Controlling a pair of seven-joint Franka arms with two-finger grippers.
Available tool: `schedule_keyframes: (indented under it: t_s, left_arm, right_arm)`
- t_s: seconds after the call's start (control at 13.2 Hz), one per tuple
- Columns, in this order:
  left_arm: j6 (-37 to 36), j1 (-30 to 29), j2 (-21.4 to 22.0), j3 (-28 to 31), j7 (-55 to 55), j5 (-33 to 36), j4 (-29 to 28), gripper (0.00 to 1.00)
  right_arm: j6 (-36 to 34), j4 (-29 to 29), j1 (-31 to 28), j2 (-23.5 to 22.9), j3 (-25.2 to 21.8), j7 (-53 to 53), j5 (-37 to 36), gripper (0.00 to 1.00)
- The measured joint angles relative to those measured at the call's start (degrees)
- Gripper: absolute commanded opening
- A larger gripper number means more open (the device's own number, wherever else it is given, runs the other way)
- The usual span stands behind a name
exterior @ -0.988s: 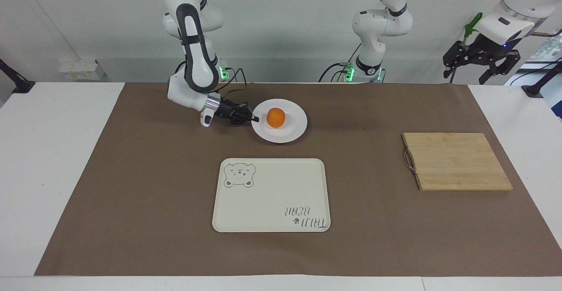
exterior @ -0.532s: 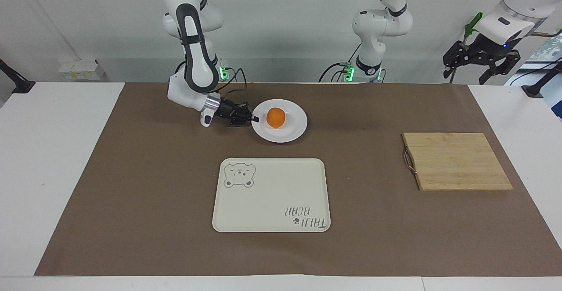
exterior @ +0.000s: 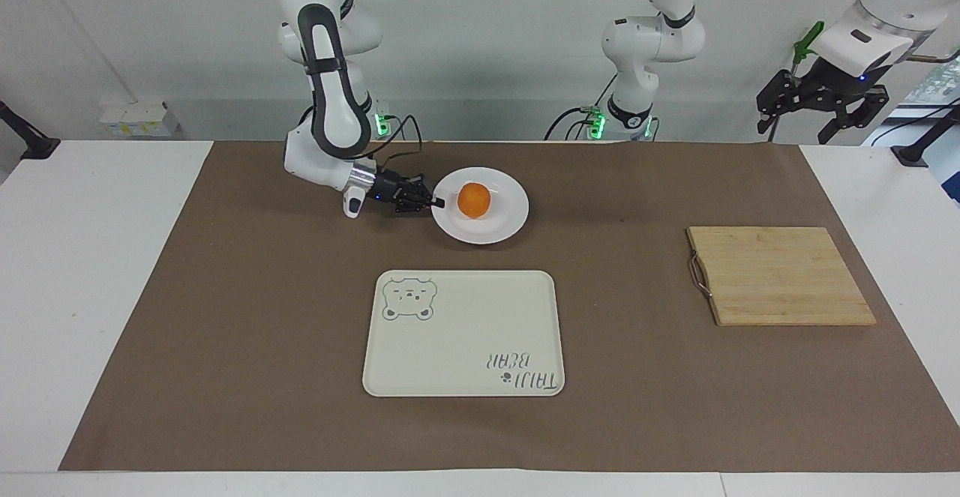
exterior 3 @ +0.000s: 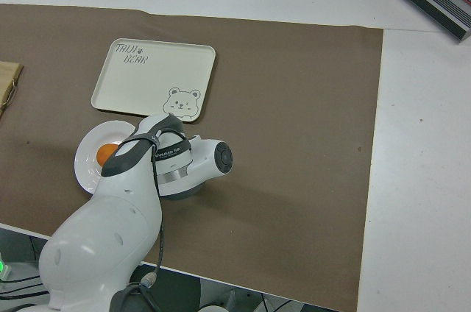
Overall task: Place orange and plate with both arms
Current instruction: 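Grip the plate rim with the right gripper, then slide the plate with the right gripper onto the bear tray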
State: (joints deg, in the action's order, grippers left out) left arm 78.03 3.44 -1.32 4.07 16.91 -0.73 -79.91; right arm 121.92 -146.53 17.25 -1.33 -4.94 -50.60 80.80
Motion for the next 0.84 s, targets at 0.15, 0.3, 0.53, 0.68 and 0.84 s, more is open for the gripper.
schedule_keyframes:
  t_s: [0.15, 0.3, 0.53, 0.68, 0.84]
  left_arm:
    - [0.00, 0.00, 0.00, 0.00, 0.00, 0.00, 0.00, 1.00]
    - [0.00, 0.00, 0.00, 0.00, 0.00, 0.00, 0.00, 1.00]
    - [0.00, 0.00, 0.00, 0.00, 0.00, 0.00, 0.00, 1.00]
    - [0.00, 0.00, 0.00, -0.01, 0.00, 0.00, 0.00, 1.00]
    - [0.00, 0.00, 0.00, -0.01, 0.00, 0.00, 0.00, 1.00]
  right_arm:
    - [-1.30, 0.99, -0.90, 0.00, -0.04, 0.58, 0.05, 0.00]
    - [-2.23, 2.68, -1.75, 0.00, -0.09, 2.16, 0.06, 0.00]
    - [-2.31, 6.16, -2.17, -0.03, -0.16, 6.76, 0.06, 0.00]
    - [-2.31, 9.27, -2.73, -0.60, -0.19, 9.86, 0.06, 0.00]
    - [-2.31, 12.85, -2.92, -2.33, -0.25, 12.98, -0.02, 0.00]
